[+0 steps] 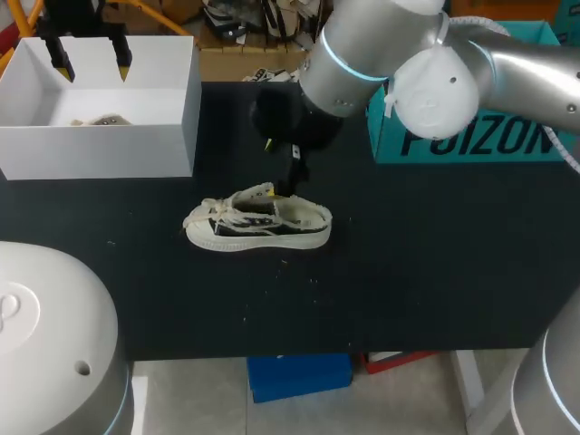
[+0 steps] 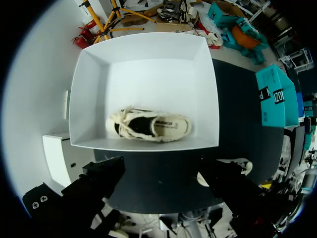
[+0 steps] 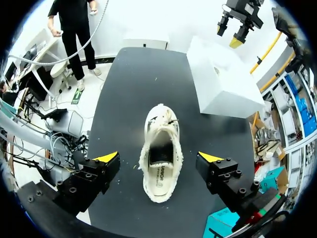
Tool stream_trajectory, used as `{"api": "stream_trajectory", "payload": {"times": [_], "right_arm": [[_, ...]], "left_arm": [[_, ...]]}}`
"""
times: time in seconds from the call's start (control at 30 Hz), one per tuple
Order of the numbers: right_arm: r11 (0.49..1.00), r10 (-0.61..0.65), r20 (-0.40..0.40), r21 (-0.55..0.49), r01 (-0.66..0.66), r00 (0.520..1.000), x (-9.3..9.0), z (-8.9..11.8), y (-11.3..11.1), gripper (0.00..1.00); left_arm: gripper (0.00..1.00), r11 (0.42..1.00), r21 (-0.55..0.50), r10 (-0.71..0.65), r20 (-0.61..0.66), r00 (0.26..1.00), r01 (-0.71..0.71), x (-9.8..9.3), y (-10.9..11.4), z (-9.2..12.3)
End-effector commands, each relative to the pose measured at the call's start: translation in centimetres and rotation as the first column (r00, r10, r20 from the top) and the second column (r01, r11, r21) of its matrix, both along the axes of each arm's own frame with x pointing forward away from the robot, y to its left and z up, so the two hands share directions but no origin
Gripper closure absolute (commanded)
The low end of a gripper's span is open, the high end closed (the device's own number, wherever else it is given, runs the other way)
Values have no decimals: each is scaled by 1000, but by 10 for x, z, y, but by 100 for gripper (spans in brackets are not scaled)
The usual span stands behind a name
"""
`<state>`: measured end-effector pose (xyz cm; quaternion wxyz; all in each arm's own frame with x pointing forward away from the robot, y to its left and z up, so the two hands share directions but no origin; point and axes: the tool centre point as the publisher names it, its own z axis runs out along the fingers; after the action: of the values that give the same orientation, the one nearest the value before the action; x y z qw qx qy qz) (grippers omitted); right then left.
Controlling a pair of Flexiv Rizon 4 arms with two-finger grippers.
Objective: Take the shoe out of the shoebox, open the shoe tongue, remove and reinsert the insole, then place the shoe into the shoebox
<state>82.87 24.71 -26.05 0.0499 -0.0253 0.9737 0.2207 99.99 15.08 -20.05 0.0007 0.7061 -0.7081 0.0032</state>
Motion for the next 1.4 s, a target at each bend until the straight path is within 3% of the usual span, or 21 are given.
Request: {"api": "stream_trajectory", "payload": {"times": [0.03,0.67,0.8,0.93,1.17,1.4], "right_arm": [[987,42,-15,153,-40,999,0,1,-17,0],[987,42,-15,153,-40,999,0,1,-17,0],[957,-78,15,282,71,997,3,-12,-30,0],[941,-104,17,326,93,994,5,-20,-41,0],[918,-113,5,383,102,994,9,-35,-56,0],[911,-18,-17,411,23,1000,15,-50,-69,0]], "left_arm": [[0,1000,2,1,-2,1000,-1,0,0,0],[0,1000,2,1,-2,1000,-1,0,0,0],[0,1000,2,1,-2,1000,-1,0,0,0],[0,1000,2,1,-2,1000,-1,0,0,0],[0,1000,2,1,-2,1000,-1,0,0,0],[0,1000,2,1,-2,1000,-1,0,0,0]]}}
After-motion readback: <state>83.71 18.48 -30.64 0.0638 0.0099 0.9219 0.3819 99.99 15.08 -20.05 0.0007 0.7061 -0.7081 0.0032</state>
